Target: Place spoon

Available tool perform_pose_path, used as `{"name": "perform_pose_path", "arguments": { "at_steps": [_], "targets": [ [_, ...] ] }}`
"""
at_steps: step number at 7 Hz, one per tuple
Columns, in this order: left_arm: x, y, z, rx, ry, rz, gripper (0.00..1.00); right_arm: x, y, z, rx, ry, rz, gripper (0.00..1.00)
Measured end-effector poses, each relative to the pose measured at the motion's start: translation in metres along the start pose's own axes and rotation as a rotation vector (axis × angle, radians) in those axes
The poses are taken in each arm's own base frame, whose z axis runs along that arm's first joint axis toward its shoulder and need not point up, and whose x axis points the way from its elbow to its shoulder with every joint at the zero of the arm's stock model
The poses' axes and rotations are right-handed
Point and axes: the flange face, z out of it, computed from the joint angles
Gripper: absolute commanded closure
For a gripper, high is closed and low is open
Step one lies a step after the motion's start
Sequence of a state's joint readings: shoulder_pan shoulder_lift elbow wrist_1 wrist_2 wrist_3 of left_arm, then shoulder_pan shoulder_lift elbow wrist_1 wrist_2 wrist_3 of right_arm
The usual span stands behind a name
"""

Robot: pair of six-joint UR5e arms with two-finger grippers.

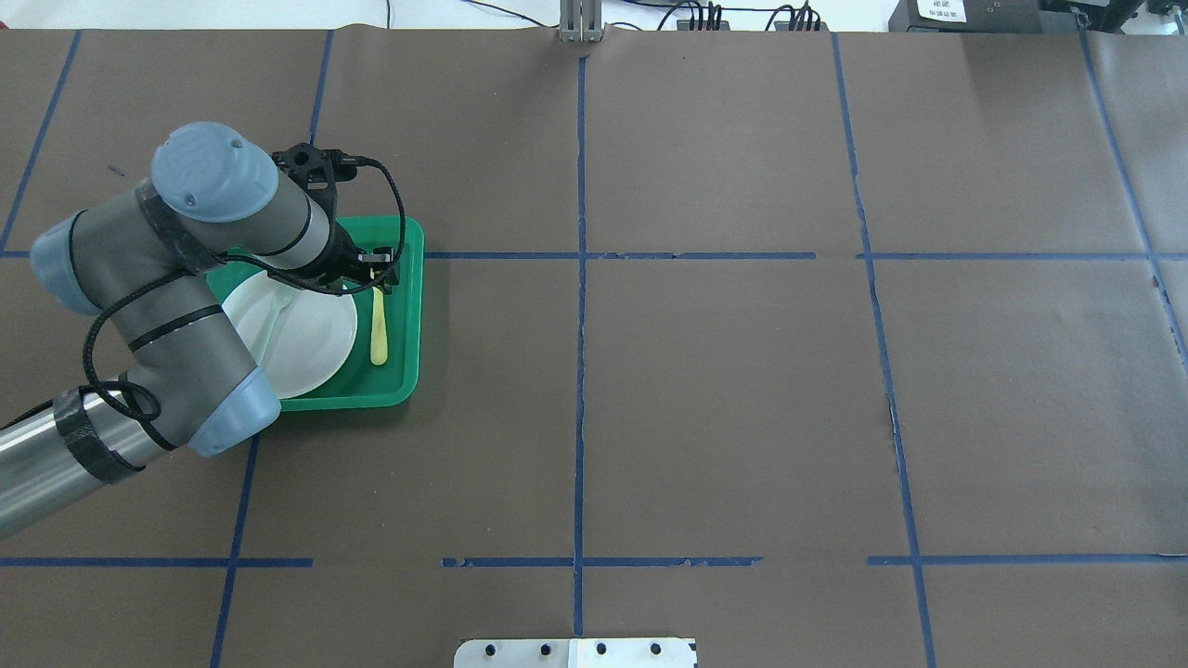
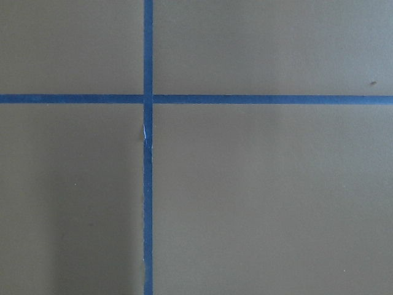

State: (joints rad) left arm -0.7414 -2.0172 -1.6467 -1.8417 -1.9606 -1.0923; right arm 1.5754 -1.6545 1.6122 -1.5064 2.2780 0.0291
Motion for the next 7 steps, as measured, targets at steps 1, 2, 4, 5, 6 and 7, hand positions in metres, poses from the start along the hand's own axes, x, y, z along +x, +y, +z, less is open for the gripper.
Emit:
{"name": "perform_pose_path", "arguments": {
  "at_steps": [1, 2, 4, 5, 6, 7],
  "targets": [
    [-0.021, -0.01, -0.015, 0.021, -0.004, 0.003, 0.0, 0.0, 0.0, 0.0, 0.0, 0.0, 0.0, 0.0],
    [-0.05, -0.023, -0.026, 0.035, -0.018, 0.034, 0.0, 0.0, 0.0, 0.0, 0.001, 0.0, -0.001, 0.0],
    [-0.136, -0.043, -0.052, 0.022, -0.046, 0.132, 0.0, 0.0, 0.0, 0.0, 0.001, 0.0, -0.001, 0.0],
    [-0.192, -0.05, -0.068, 0.015, -0.071, 0.185, 0.0, 0.0, 0.0, 0.0, 0.001, 0.001, -0.001, 0.0],
    [-0.247, -0.055, -0.085, 0.001, -0.101, 0.221, 0.0, 0.0, 0.0, 0.0, 0.001, 0.0, -0.001, 0.0],
    [-0.299, -0.059, -0.104, -0.014, -0.138, 0.239, 0.0, 0.0, 0.0, 0.0, 0.0, 0.0, 0.0, 0.0]
  ]
}}
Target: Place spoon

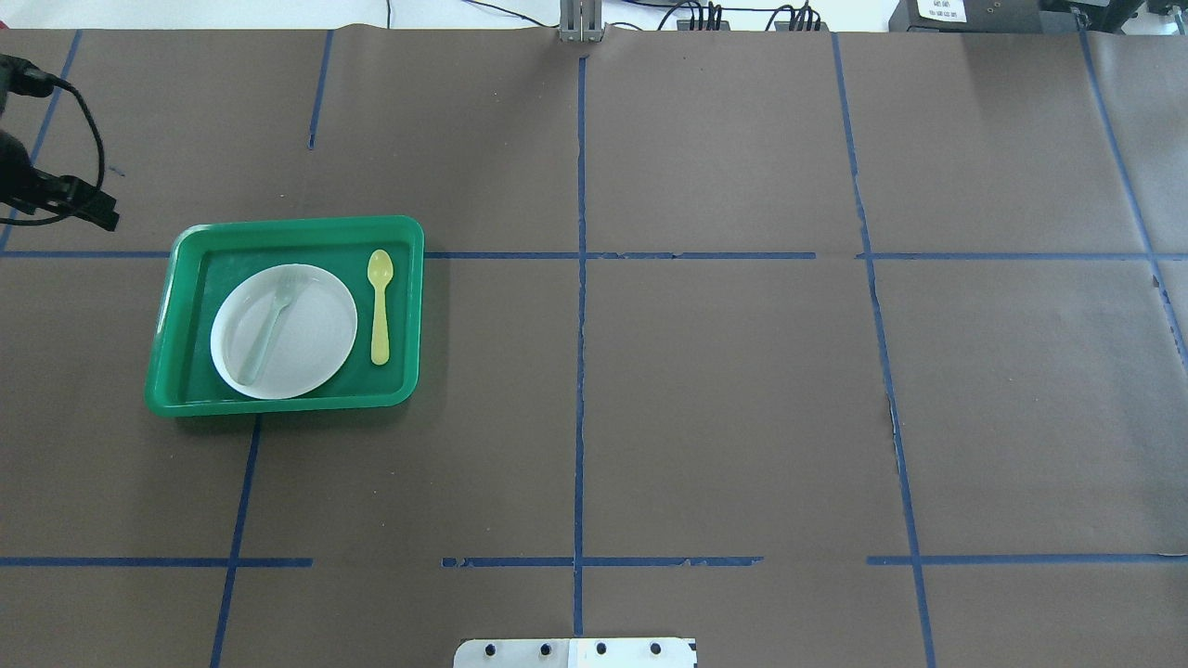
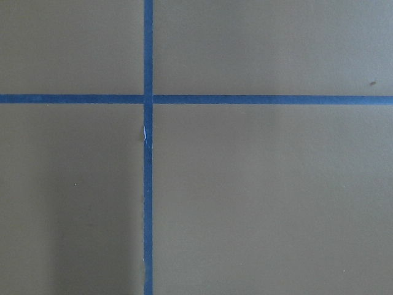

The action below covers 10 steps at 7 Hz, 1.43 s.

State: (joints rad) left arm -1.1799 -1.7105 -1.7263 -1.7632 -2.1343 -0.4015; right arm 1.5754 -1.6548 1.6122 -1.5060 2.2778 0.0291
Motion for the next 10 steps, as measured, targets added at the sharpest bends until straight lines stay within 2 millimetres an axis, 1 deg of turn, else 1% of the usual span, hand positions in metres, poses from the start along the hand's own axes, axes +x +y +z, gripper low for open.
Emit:
{"name": "perform_pose_path", "arguments": {
  "at_steps": [1, 2, 4, 5, 6, 7, 8, 10],
  "targets": [
    [-0.046, 0.01, -0.013, -0.023, -0.021, 0.017, 0.0, 0.0, 0.0, 0.0, 0.0, 0.0, 0.0, 0.0],
    [-0.084, 0.023, -0.024, -0.041, -0.018, 0.032, 0.0, 0.0, 0.0, 0.0, 0.0, 0.0, 0.0, 0.0],
    [-0.152, 0.061, -0.038, -0.056, -0.001, 0.047, 0.0, 0.0, 0.0, 0.0, 0.001, 0.0, -0.001, 0.0],
    [-0.18, 0.085, -0.042, -0.061, 0.019, 0.048, 0.0, 0.0, -0.001, 0.0, 0.001, 0.0, -0.001, 0.0],
    [-0.201, 0.109, -0.044, -0.066, 0.04, 0.03, 0.0, 0.0, 0.0, 0.0, 0.001, 0.0, -0.001, 0.0],
    [-0.217, 0.128, -0.045, -0.067, 0.05, 0.003, 0.0, 0.0, 0.0, 0.0, 0.0, 0.0, 0.0, 0.0],
    [-0.226, 0.14, -0.045, -0.07, 0.053, -0.016, 0.0, 0.0, 0.0, 0.0, 0.0, 0.0, 0.0, 0.0],
    [-0.232, 0.157, -0.042, -0.083, 0.062, -0.037, 0.0, 0.0, 0.0, 0.0, 0.0, 0.0, 0.0, 0.0]
  ]
}}
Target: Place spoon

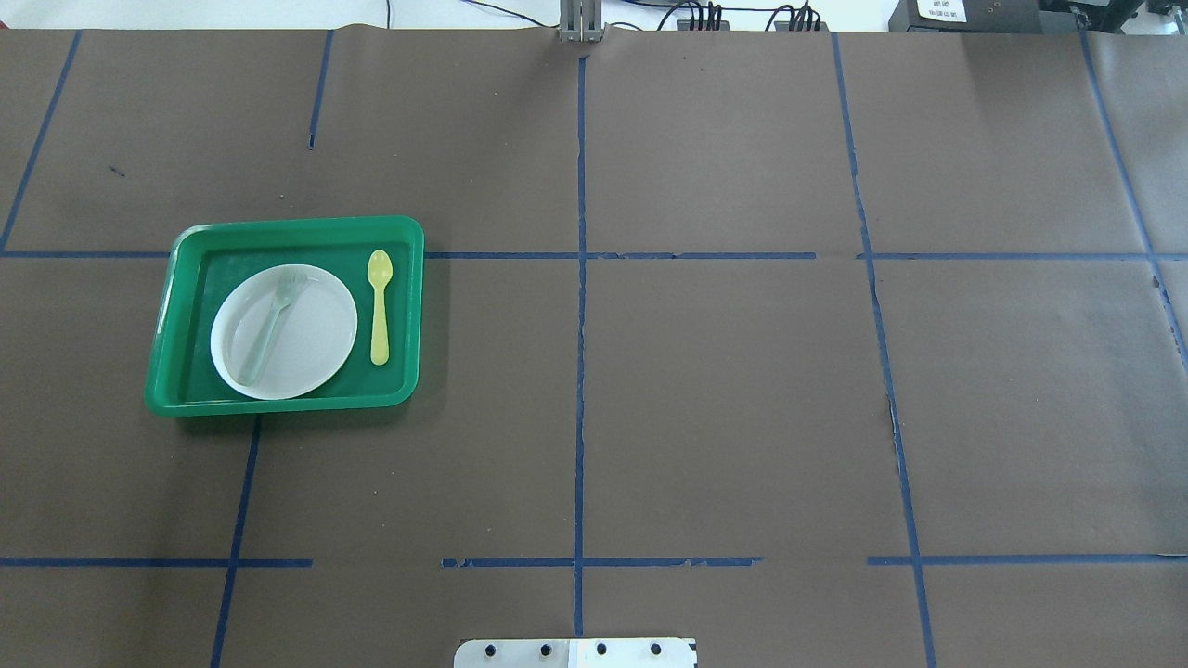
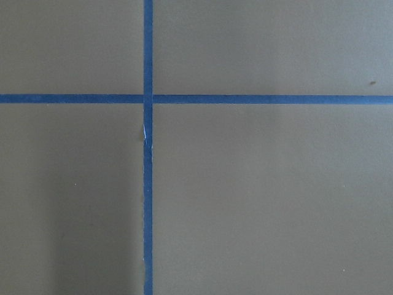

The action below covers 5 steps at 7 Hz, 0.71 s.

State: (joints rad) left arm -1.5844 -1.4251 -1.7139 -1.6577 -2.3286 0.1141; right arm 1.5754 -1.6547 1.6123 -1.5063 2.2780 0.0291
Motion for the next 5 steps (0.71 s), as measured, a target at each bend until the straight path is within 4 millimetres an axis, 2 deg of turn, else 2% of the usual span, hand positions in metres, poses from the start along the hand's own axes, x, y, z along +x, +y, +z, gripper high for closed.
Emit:
{"name": "perform_pose_path", "arguments": {
  "at_steps": [5],
  "targets": [
    [-0.0016, 0.0084, 0.0, 0.0, -0.002, -0.004, 0.0, -0.0001, -0.0003, -0.0002, 0.001, 0.001, -0.001, 0.0]
  ]
}}
